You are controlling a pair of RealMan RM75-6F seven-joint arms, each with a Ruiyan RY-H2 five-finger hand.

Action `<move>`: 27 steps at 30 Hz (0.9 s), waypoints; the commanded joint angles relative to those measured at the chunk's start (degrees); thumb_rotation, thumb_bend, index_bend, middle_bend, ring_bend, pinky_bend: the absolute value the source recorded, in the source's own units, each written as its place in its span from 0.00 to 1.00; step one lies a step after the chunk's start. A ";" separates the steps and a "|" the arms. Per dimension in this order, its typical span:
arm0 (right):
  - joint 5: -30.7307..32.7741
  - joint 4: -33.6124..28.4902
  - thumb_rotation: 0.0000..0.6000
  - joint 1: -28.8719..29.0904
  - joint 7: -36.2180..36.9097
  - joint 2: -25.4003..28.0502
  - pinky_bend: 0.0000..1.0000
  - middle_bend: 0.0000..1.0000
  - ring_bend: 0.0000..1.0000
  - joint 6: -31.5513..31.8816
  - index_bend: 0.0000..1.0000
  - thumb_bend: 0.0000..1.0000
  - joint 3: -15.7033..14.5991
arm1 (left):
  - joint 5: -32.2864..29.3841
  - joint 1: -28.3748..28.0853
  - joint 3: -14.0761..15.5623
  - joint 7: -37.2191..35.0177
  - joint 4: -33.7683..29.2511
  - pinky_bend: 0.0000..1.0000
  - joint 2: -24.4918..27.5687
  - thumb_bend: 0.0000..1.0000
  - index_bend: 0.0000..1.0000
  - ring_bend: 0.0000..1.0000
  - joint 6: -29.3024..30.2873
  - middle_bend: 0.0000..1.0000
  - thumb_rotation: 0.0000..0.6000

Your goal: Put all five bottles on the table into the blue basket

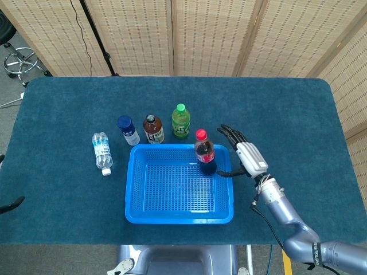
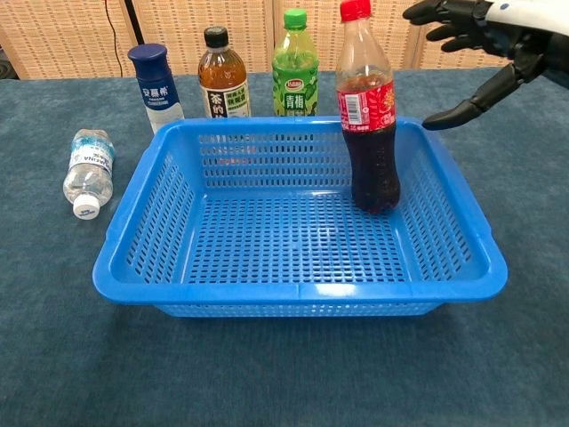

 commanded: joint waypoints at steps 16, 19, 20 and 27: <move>-8.92 -7.94 1.00 -21.84 -28.72 13.12 0.00 0.00 0.00 25.83 0.00 0.00 -12.57 | 18.91 -18.17 1.82 -9.38 27.60 0.00 -5.70 0.00 0.00 0.00 -6.63 0.00 1.00; -9.71 -6.65 1.00 -24.81 -29.72 11.19 0.00 0.00 0.00 29.07 0.00 0.00 -13.63 | 21.35 -21.49 2.79 -8.26 32.90 0.00 -9.24 0.00 0.00 0.00 -8.18 0.00 1.00; -9.89 -6.35 1.00 -25.28 -29.55 10.77 0.00 0.00 0.00 29.59 0.00 0.00 -13.64 | 21.64 -22.11 2.92 -7.70 34.32 0.00 -10.25 0.00 0.00 0.00 -8.33 0.00 1.00; -9.24 -4.07 1.00 -26.92 -26.34 9.22 0.00 0.00 0.00 30.47 0.00 0.00 -12.65 | 23.49 -27.41 5.02 -3.54 41.51 0.00 -16.87 0.00 0.00 0.00 -13.90 0.00 1.00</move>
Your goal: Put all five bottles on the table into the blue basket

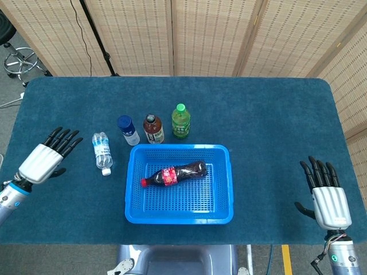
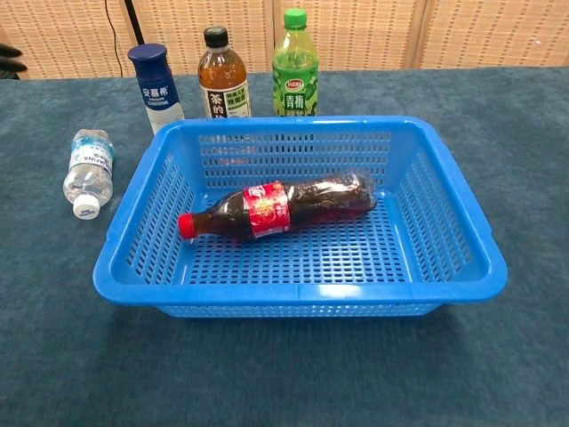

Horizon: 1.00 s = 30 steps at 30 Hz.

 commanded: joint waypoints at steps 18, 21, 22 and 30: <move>0.06 3.71 1.00 0.75 3.20 -0.31 0.00 0.00 0.00 -4.15 0.00 0.00 2.90 | -4.45 -9.93 2.51 11.00 6.30 0.00 -10.32 0.00 0.00 0.00 -16.83 0.00 1.00; 0.26 3.81 1.00 0.71 3.89 -0.22 0.00 0.00 0.00 -4.31 0.00 0.00 3.35 | -5.64 -10.78 2.45 12.94 5.29 0.00 -10.84 0.00 0.00 0.00 -18.84 0.00 1.00; 0.33 3.77 1.00 0.67 4.10 -0.17 0.00 0.00 0.00 -4.30 0.00 0.00 3.50 | -5.84 -10.96 2.52 13.88 5.07 0.02 -11.34 0.00 0.00 0.00 -19.25 0.00 1.00; -0.22 3.74 1.00 0.47 6.34 0.22 0.00 0.00 0.00 -4.55 0.00 0.00 3.87 | -7.05 -11.58 2.58 19.12 5.26 0.31 -14.94 0.18 0.13 0.18 -19.08 0.14 1.00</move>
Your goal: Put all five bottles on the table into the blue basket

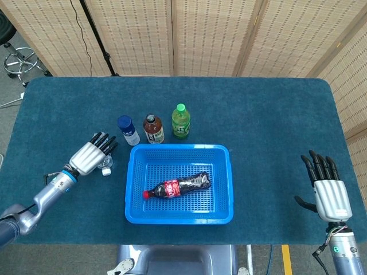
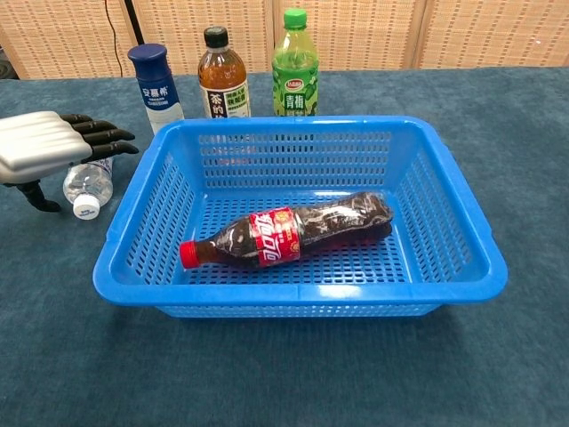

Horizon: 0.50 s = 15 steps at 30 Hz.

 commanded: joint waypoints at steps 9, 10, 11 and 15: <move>-0.79 -0.54 1.00 -0.48 0.61 0.63 0.00 0.00 0.00 -0.20 0.00 0.00 0.00 | 1.76 0.76 1.71 -3.80 5.66 0.64 -2.97 0.45 0.64 0.54 9.39 0.56 1.00; -0.90 -0.62 1.00 -0.49 0.65 0.64 0.00 0.00 0.00 -0.23 0.00 0.00 -0.01 | 1.76 0.95 1.77 -4.39 5.84 0.64 -2.84 0.45 0.64 0.54 10.23 0.56 1.00; -1.00 -0.68 1.00 -0.50 0.71 0.65 0.00 0.00 0.00 -0.29 0.00 0.00 -0.02 | 1.87 1.11 1.79 -4.84 5.99 0.65 -2.61 0.45 0.65 0.55 11.34 0.57 1.00; -1.16 -0.94 1.00 -0.60 0.51 0.68 0.00 0.00 0.00 -0.36 0.00 0.00 0.01 | 2.98 1.78 1.98 -6.91 5.40 0.65 -0.56 0.45 0.66 0.55 17.33 0.57 1.00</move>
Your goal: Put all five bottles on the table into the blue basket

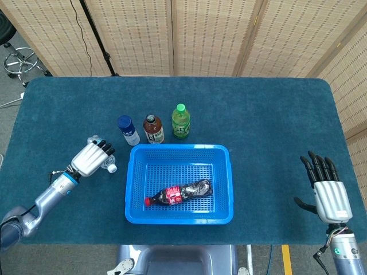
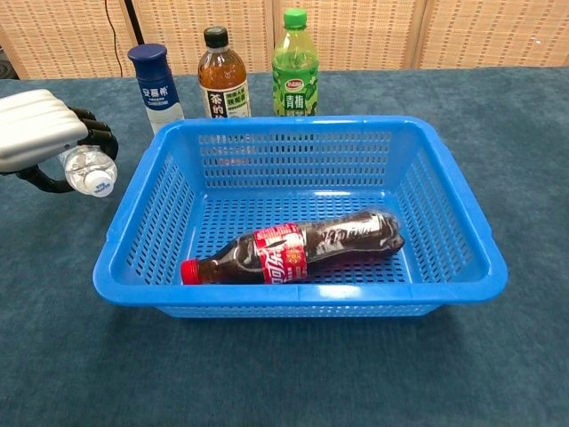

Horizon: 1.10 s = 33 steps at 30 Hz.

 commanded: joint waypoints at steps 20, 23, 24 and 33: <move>0.27 -0.61 1.00 -0.23 0.76 0.29 0.00 0.00 0.00 -0.50 0.00 0.00 0.94 | 15.65 -8.36 -1.81 12.40 -34.90 0.65 12.46 0.40 0.63 0.53 15.42 0.56 1.00; 0.57 -0.58 1.00 -0.28 1.22 0.51 0.00 0.00 0.00 -0.59 0.00 0.00 1.16 | 14.30 -10.16 -3.30 15.02 -36.29 0.65 9.74 0.39 0.63 0.52 10.79 0.55 1.00; 0.67 -0.55 1.00 -0.30 1.39 0.60 0.00 0.00 0.00 -0.59 0.00 0.00 1.25 | 13.52 -10.66 -3.82 15.94 -36.48 0.65 8.81 0.39 0.62 0.52 9.12 0.55 1.00; 1.14 -0.82 1.00 -0.66 3.03 1.55 0.00 0.00 0.00 -0.28 0.00 0.00 1.85 | 4.39 -12.77 -7.70 18.76 -36.59 0.65 0.35 0.38 0.60 0.49 -0.79 0.52 1.00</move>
